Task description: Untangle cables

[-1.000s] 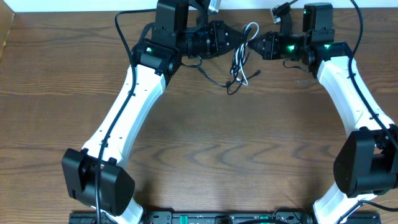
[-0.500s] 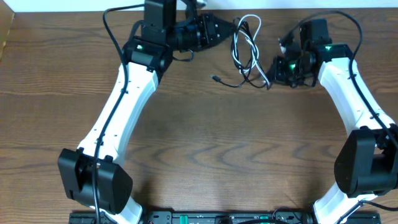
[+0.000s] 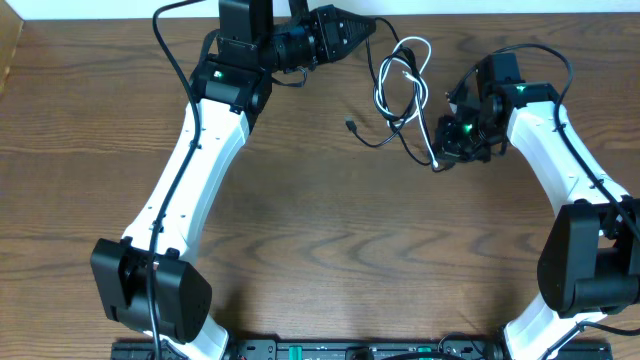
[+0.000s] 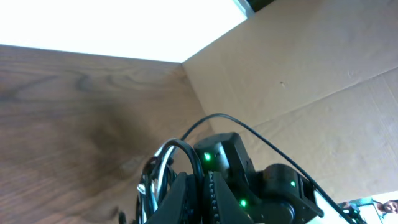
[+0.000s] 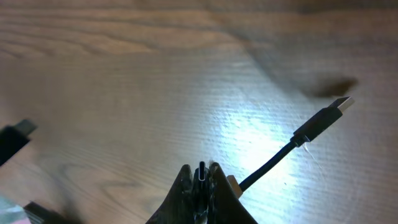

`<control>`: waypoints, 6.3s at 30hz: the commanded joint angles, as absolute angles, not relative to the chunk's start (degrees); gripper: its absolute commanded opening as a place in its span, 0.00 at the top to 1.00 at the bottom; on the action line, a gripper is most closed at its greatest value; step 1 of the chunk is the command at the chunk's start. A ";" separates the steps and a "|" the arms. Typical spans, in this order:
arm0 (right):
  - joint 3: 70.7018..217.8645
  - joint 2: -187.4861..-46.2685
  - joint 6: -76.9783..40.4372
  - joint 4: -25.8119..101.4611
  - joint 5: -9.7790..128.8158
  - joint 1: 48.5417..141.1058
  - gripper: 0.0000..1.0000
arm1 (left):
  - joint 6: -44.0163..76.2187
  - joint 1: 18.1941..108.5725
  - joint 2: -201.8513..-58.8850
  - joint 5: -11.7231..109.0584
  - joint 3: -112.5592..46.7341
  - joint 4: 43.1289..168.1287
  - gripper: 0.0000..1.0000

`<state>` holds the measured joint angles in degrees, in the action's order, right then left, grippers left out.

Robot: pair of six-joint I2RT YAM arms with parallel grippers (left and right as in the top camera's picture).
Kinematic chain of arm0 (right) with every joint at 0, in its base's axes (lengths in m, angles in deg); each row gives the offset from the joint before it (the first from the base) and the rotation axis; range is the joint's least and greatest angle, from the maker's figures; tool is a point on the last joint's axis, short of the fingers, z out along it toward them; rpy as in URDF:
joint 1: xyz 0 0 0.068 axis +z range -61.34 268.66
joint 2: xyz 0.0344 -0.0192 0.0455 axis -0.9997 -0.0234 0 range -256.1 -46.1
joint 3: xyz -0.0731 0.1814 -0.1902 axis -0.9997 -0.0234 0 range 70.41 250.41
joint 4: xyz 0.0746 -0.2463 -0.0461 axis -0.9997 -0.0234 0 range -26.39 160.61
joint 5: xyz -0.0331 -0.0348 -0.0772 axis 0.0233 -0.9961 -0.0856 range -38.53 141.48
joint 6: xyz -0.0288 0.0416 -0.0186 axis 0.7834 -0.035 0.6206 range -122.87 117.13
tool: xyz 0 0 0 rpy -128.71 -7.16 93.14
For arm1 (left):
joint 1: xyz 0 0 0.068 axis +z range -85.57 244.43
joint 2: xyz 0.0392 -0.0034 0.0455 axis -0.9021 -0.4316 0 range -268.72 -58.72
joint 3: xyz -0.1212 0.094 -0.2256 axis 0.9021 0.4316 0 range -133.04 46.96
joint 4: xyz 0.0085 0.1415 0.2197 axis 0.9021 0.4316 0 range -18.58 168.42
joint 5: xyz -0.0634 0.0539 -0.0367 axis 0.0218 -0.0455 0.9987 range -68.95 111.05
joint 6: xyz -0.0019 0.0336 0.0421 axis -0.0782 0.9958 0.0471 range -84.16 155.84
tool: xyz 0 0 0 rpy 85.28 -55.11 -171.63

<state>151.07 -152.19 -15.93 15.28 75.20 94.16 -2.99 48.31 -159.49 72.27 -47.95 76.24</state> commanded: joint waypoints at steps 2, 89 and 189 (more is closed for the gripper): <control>149.52 -152.56 -15.12 13.38 65.45 94.33 0.99 | -2.16 49.65 -158.68 66.70 -48.63 72.79 0.93; 159.51 -151.33 -13.46 14.01 63.84 89.87 0.30 | 20.61 30.63 -187.91 34.42 -46.84 104.35 0.79; 159.42 -151.47 -5.09 27.50 64.45 100.36 0.99 | 19.78 45.06 -165.68 83.62 -49.17 111.43 0.92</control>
